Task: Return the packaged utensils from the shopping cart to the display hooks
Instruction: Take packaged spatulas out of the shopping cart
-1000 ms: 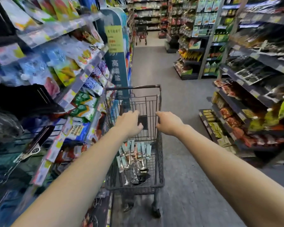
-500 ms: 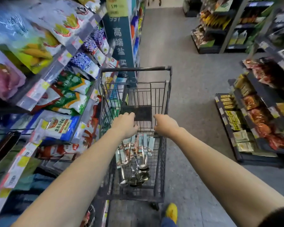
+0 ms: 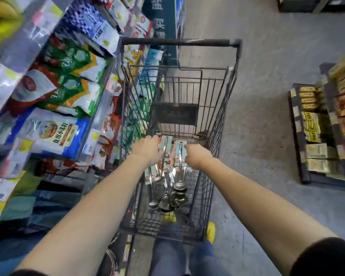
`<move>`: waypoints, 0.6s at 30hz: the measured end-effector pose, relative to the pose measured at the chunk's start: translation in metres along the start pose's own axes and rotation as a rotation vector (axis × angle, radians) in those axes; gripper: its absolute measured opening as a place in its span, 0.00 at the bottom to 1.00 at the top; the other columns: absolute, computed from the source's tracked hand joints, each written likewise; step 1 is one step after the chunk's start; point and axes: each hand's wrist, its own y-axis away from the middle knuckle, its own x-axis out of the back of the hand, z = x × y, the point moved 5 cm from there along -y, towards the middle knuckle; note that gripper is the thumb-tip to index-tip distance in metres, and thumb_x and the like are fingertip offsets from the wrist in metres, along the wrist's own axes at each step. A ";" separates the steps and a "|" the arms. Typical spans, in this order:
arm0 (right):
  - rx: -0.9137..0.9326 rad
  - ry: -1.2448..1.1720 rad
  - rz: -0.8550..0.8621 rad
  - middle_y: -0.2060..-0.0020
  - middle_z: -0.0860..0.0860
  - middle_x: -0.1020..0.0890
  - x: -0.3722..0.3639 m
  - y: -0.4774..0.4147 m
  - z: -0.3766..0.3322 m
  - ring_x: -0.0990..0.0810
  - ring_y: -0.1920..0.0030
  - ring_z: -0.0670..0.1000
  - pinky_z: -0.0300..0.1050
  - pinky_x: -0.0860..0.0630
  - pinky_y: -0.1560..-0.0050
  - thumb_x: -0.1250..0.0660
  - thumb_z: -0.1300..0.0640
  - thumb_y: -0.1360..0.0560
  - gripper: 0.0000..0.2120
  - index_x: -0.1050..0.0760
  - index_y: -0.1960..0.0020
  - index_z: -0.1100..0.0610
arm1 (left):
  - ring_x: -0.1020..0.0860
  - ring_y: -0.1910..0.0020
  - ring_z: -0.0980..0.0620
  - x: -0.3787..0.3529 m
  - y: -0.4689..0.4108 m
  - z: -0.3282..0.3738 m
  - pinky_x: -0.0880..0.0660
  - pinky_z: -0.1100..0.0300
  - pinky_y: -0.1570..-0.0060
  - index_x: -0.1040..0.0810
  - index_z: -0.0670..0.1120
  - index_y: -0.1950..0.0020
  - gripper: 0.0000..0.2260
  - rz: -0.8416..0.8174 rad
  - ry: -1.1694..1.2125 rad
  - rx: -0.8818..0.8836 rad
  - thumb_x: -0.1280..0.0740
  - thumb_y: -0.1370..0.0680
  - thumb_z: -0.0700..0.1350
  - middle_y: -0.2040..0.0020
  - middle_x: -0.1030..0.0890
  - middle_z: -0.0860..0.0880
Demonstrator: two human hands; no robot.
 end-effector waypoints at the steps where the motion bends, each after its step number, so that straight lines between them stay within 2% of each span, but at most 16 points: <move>1: -0.019 -0.006 -0.007 0.36 0.59 0.20 -0.006 -0.008 -0.001 0.20 0.38 0.62 0.57 0.19 0.41 0.39 0.60 0.21 0.19 0.27 0.30 0.59 | 0.22 0.40 0.38 -0.007 -0.006 -0.007 0.23 0.46 0.45 0.29 0.43 0.32 0.20 -0.020 0.005 0.002 0.37 0.19 0.53 0.38 0.22 0.40; 9: -0.145 -0.078 -0.075 0.37 0.58 0.19 -0.062 -0.058 -0.009 0.19 0.40 0.61 0.56 0.19 0.40 0.36 0.62 0.20 0.20 0.28 0.28 0.58 | 0.21 0.44 0.39 -0.071 -0.048 -0.054 0.21 0.46 0.45 0.29 0.45 0.30 0.19 -0.152 0.079 -0.028 0.39 0.18 0.51 0.41 0.20 0.41; 12: -0.178 -0.100 -0.110 0.41 0.58 0.18 -0.085 -0.074 -0.008 0.17 0.45 0.60 0.56 0.17 0.44 0.36 0.61 0.20 0.18 0.26 0.31 0.58 | 0.22 0.39 0.38 -0.097 -0.061 -0.070 0.22 0.44 0.41 0.30 0.43 0.29 0.21 -0.228 0.102 0.012 0.37 0.19 0.50 0.38 0.22 0.39; 15: -0.172 -0.097 -0.159 0.40 0.60 0.19 -0.109 -0.091 -0.004 0.19 0.42 0.62 0.56 0.18 0.43 0.38 0.64 0.20 0.19 0.27 0.30 0.59 | 0.23 0.38 0.37 -0.125 -0.071 -0.081 0.23 0.45 0.41 0.29 0.41 0.31 0.19 -0.284 0.105 0.047 0.39 0.18 0.50 0.36 0.23 0.38; 18: -0.185 -0.104 -0.183 0.39 0.62 0.20 -0.130 -0.108 0.002 0.19 0.43 0.62 0.55 0.19 0.43 0.40 0.66 0.20 0.17 0.26 0.32 0.60 | 0.22 0.40 0.37 -0.154 -0.079 -0.087 0.24 0.46 0.43 0.30 0.43 0.31 0.19 -0.322 0.102 0.067 0.38 0.19 0.49 0.38 0.22 0.38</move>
